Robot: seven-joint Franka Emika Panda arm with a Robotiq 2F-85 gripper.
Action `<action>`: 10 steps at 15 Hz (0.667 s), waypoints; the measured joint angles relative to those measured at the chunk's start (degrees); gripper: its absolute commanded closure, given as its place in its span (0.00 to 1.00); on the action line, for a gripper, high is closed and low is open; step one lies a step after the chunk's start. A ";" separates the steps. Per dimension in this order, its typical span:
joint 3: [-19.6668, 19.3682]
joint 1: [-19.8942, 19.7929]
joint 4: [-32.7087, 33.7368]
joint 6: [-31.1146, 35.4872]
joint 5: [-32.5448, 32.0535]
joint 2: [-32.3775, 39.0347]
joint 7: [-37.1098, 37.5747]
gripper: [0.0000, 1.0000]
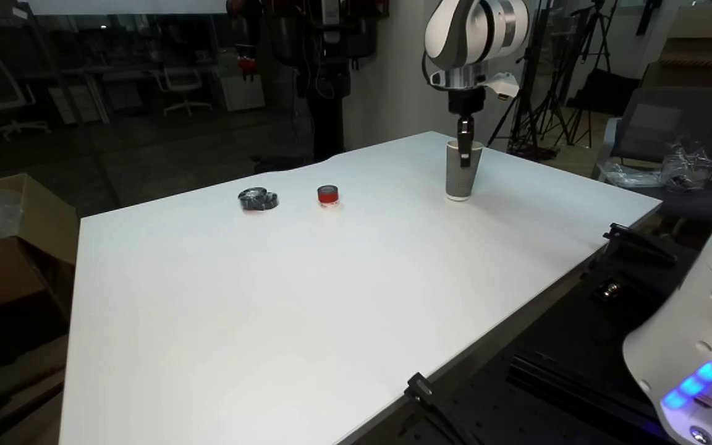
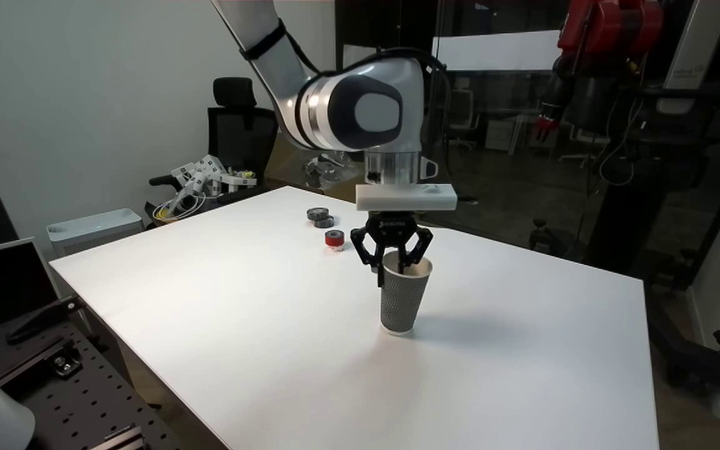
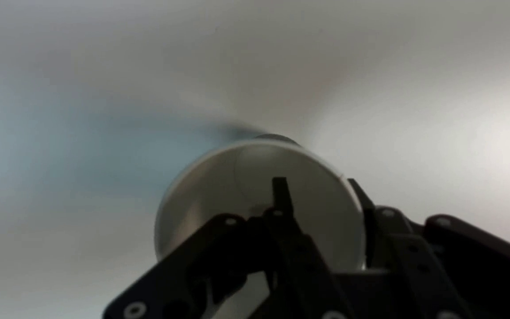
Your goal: Move the cup backward
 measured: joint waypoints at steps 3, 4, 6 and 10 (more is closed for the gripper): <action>-0.02 0.31 0.83 -0.11 -1.49 0.46 1.65 1.00; -0.03 0.47 1.07 -0.16 -2.08 0.55 2.35 1.00; -0.08 0.98 1.75 -0.37 -3.79 0.65 3.89 0.99; -0.06 3.18 3.99 -0.62 -7.37 0.68 7.34 0.99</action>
